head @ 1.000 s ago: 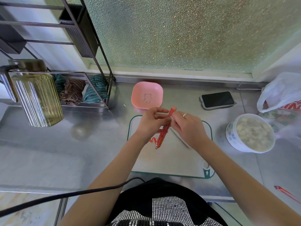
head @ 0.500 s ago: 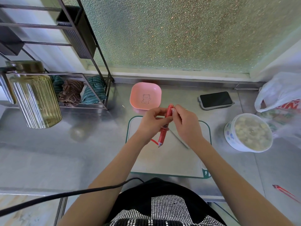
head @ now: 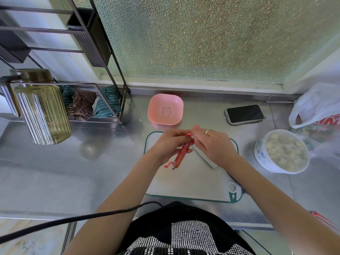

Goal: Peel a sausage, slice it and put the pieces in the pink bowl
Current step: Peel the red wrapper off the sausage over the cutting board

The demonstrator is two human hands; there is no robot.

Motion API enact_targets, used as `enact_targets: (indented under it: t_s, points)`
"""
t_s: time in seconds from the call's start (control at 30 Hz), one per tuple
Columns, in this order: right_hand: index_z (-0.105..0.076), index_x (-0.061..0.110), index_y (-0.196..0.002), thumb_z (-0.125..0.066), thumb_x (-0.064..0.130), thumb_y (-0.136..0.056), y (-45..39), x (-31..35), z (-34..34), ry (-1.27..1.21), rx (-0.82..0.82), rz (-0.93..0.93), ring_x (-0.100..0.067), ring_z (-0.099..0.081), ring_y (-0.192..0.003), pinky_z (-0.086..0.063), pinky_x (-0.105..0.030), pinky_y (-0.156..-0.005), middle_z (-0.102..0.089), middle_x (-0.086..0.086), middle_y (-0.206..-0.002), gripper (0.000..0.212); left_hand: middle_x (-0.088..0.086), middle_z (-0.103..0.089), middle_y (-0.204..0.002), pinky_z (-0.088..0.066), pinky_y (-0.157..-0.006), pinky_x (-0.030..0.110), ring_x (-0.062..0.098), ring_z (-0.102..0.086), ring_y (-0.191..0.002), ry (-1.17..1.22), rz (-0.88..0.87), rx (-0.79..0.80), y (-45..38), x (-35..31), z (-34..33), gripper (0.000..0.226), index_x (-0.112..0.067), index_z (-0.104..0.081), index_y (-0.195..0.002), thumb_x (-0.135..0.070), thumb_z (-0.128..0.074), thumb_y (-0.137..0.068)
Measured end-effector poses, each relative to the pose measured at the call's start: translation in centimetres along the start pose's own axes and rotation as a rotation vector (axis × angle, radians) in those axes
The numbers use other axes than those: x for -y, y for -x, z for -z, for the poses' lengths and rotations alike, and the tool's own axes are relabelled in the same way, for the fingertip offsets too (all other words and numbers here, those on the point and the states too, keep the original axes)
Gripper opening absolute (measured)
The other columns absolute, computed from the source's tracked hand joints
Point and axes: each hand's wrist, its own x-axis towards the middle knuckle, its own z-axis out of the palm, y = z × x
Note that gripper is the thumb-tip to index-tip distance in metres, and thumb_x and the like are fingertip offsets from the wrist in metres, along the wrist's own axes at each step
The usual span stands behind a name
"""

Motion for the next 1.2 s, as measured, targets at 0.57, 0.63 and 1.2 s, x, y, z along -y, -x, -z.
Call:
enact_targets:
  t_s: [0.57,0.63,1.2]
  points:
    - [-0.048,0.024,-0.086,-0.037,0.037,-0.099,-1.1,-0.5,-0.9,-0.242,0.092,-0.592,-0.015,-0.050,-0.052,-0.042,-0.032,-0.051,-0.054,0.009,-0.060,0.021,-0.003,-0.044,-0.068,-0.015,-0.042,0.017,0.004,-0.028,-0.047,-0.070,0.167,0.247,0.6,1.1,0.8,0.025,-0.005,-0.052,-0.116,-0.020,-0.039,-0.100]
    - [-0.055,0.021,-0.093,-0.036,0.034,-0.100,-0.8,-0.9,-0.9,-0.254,0.077,-0.591,-0.018,-0.055,-0.057,-0.045,-0.032,-0.052,-0.062,0.009,-0.069,0.024,-0.005,-0.038,-0.059,-0.014,-0.038,0.015,0.005,-0.023,-0.044,-0.150,0.178,0.218,0.7,1.3,1.1,0.028,-0.006,-0.056,-0.102,-0.028,-0.040,-0.100]
    - [-0.042,0.016,-0.082,-0.041,0.018,-0.089,1.8,3.4,-1.1,-0.208,-0.025,-0.124,-0.025,-0.046,-0.045,-0.038,-0.031,-0.036,-0.052,-0.005,-0.059,0.007,-0.005,-0.029,-0.040,-0.015,-0.027,0.015,0.005,-0.017,-0.031,0.607,0.157,-0.079,-0.2,2.1,-0.2,0.044,-0.016,-0.033,-0.061,-0.035,-0.035,-0.100]
